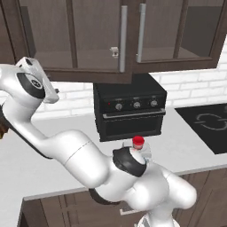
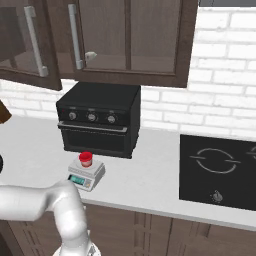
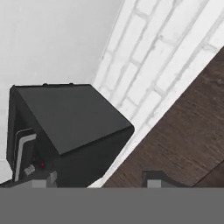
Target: Pick the jam and place it on the digital scale for weighing, and close the cabinet.
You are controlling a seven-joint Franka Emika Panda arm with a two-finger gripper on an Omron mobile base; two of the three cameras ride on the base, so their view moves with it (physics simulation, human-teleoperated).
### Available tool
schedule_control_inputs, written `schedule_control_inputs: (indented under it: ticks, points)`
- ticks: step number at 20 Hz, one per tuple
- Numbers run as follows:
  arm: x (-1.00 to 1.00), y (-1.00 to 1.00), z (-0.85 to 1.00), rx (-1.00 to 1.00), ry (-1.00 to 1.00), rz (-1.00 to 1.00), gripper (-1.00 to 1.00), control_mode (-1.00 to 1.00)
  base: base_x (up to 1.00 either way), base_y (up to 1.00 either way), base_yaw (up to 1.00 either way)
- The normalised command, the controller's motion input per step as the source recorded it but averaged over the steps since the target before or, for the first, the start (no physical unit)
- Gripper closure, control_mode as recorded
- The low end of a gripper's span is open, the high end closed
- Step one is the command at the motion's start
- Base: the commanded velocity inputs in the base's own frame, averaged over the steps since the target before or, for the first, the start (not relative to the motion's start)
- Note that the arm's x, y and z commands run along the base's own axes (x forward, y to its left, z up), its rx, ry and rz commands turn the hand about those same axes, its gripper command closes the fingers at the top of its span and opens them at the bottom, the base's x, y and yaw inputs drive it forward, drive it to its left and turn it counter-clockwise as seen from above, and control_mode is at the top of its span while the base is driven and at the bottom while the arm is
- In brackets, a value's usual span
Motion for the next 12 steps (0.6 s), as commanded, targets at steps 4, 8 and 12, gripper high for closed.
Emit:
schedule_control_inputs:
  ticks: [4,8,12]
  points:
    - [1.0,-1.0,-0.01,0.26,0.06,0.1,-1.0,-1.0,0.0,0.0,0.0]
    - [1.0,-1.0,0.0,0.26,0.06,0.09,-1.0,-1.0,0.0,0.0,0.0]
    - [1.0,-0.94,0.0,0.24,0.1,0.07,-1.0,-1.0,0.0,0.0,0.0]
